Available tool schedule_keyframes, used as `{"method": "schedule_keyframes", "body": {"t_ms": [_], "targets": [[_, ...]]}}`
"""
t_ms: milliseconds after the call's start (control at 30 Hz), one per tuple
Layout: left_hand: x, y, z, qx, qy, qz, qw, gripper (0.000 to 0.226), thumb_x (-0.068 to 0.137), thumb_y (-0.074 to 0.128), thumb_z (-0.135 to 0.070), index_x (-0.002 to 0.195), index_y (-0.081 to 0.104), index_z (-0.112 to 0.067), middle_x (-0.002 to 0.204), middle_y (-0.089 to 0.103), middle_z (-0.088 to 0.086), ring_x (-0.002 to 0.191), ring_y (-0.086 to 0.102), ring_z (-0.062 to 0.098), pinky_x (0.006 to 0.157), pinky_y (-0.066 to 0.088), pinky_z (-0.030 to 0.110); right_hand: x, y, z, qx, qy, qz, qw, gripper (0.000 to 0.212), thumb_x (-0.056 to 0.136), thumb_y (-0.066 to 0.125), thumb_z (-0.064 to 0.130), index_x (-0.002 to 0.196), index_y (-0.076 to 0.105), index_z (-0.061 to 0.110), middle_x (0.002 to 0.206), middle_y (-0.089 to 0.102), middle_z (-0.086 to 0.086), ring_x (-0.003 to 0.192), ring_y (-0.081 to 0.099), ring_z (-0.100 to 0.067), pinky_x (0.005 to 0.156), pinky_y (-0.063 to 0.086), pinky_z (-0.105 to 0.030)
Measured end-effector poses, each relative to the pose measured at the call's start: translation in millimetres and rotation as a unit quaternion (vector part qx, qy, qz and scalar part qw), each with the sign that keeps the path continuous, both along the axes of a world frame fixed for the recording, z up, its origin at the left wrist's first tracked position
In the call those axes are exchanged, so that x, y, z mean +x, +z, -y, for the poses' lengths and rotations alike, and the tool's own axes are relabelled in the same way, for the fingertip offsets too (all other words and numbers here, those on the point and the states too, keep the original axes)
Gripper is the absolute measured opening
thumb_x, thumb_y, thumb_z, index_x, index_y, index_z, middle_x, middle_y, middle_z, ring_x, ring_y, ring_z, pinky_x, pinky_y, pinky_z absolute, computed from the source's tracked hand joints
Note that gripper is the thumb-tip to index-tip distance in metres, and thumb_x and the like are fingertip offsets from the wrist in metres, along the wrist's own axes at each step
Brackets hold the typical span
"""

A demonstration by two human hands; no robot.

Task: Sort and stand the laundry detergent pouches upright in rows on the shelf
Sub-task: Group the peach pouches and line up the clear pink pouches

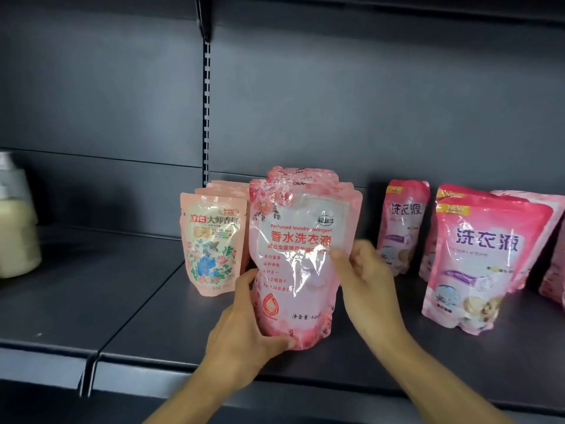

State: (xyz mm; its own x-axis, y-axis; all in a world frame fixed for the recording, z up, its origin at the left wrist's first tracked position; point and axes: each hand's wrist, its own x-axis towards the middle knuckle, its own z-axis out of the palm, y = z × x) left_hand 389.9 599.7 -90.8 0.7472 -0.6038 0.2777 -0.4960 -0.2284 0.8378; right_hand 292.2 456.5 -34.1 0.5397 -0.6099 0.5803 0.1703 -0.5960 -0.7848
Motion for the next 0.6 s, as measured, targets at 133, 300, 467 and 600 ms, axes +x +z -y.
{"method": "schedule_keyframes", "body": {"t_ms": [133, 300, 467, 600], "targets": [[-2.5, 1.3, 4.7, 0.024, 0.025, 0.041, 0.999, 0.105, 0.055, 0.085, -0.035, 0.129, 0.011, -0.046, 0.113, 0.056, -0.024, 0.103, 0.057, 0.007, 0.09, 0.05, 0.035, 3.0, -22.8, 10.7, -0.027, -0.038, -0.01, 0.999, 0.044, 0.091, 0.046, 0.041, 0.07, 0.05, 0.003, 0.068, 0.059, -0.014, 0.064, 0.057, -0.028, 0.067, 0.054, -0.048], [2.3, -0.3, 10.5, 0.018, 0.02, 0.045, 0.999, 0.104, 0.055, 0.086, -0.033, 0.132, 0.016, -0.042, 0.113, 0.057, -0.022, 0.103, 0.058, 0.007, 0.089, 0.051, 0.031, 8.9, -26.2, 17.1, -0.045, -0.066, 0.025, 0.996, 0.039, 0.095, 0.048, 0.024, 0.062, 0.045, 0.005, 0.053, 0.044, -0.002, 0.052, 0.037, -0.012, 0.053, 0.041, -0.033], [3.3, -3.6, 9.9, 0.017, 0.015, 0.057, 0.998, 0.103, 0.055, 0.086, -0.036, 0.132, 0.017, -0.042, 0.114, 0.058, -0.022, 0.104, 0.059, 0.006, 0.089, 0.051, 0.03, 8.8, -45.1, 15.7, -0.089, -0.072, 0.033, 0.993, 0.029, 0.096, 0.047, 0.015, 0.068, 0.049, 0.009, 0.056, 0.049, -0.001, 0.051, 0.042, -0.015, 0.049, 0.039, -0.032], [2.8, -3.8, 8.1, 0.021, 0.015, 0.067, 0.997, 0.101, 0.059, 0.085, -0.035, 0.131, 0.015, -0.043, 0.109, 0.055, -0.024, 0.104, 0.058, 0.007, 0.089, 0.05, 0.03, 10.3, -47.2, 16.3, -0.111, -0.078, 0.022, 0.99, 0.024, 0.096, 0.047, 0.01, 0.073, 0.052, 0.01, 0.059, 0.052, 0.0, 0.054, 0.047, -0.014, 0.048, 0.039, -0.027]]}}
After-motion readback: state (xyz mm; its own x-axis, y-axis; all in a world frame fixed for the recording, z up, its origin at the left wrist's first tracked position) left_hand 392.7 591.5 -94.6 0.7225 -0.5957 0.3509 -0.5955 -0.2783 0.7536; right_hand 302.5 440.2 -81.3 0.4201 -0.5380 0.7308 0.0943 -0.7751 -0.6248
